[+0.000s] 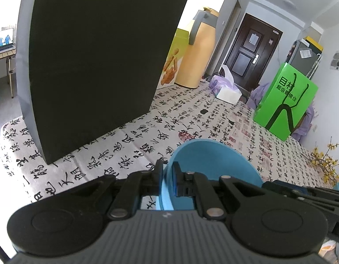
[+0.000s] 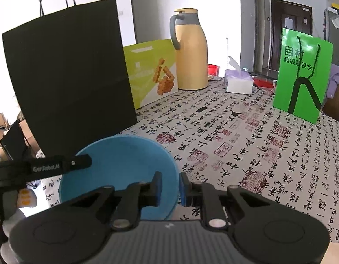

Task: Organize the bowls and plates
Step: 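Lower the left bowl into the placed blue bowl while the right lowers its bowl, then open both grippers to release the blue bowls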

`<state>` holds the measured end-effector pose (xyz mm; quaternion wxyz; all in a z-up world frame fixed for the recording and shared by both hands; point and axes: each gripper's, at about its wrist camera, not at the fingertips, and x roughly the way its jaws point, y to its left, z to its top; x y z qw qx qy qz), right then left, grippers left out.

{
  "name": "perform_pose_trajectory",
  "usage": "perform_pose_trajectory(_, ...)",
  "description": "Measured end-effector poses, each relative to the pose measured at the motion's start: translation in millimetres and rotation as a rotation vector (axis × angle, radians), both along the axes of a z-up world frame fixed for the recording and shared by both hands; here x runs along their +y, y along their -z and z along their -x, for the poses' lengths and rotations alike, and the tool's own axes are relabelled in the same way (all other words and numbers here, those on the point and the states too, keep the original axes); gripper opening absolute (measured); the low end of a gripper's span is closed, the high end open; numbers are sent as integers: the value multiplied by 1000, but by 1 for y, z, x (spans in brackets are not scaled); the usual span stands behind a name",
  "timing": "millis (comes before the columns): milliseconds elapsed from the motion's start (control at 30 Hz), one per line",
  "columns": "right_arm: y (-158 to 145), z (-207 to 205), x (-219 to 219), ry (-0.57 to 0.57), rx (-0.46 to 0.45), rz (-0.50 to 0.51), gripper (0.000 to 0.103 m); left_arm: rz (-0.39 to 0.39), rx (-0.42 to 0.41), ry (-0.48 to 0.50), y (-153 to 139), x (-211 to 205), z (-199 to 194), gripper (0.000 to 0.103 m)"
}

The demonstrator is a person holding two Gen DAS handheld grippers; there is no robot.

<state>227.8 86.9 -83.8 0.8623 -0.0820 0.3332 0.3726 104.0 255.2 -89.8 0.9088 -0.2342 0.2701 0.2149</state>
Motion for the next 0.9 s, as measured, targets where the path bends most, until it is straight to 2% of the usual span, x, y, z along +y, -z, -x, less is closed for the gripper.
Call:
perform_pose_trajectory(233,-1,-4,-11,15,27,-36,19,16,5,2,1,3,-3,10)
perform_pose_trajectory(267,-1,-5,-13,17,30,-44,28,19,-1,6,0,3,-2,12)
perform_pose_trajectory(300,-2,-5,-16,21,32,-54,35,11,-3,6,-1,2,-2,18)
perform_pose_trajectory(333,-3,-5,-20,23,32,-66,51,0,-8,7,-2,0,0,25)
perform_pose_trajectory(367,-4,-5,-24,24,31,-79,65,-9,-17,10,-4,-2,1,45)
perform_pose_trajectory(400,-6,-4,-28,24,27,-96,70,-14,-27,11,-5,-3,3,69)
perform_pose_trajectory(433,-8,-3,-33,30,18,-113,79,-15,-41,14,-6,-4,5,80)
perform_pose_trajectory(467,-9,-1,-37,41,3,-126,88,-16,-55,23,-8,-5,6,89)
perform_pose_trajectory(533,-12,4,-47,73,-46,-141,97,-40,-76,51,-12,-10,8,90)
perform_pose_trajectory(600,-15,6,-56,91,-80,-150,103,-64,-94,65,-16,-17,9,103)
perform_pose_trajectory(767,-18,11,-76,124,-129,-149,103,-155,-139,91,-29,-37,14,103)
perform_pose_trajectory(900,-17,13,-92,126,-133,-154,103,-224,-167,104,-39,-55,16,103)
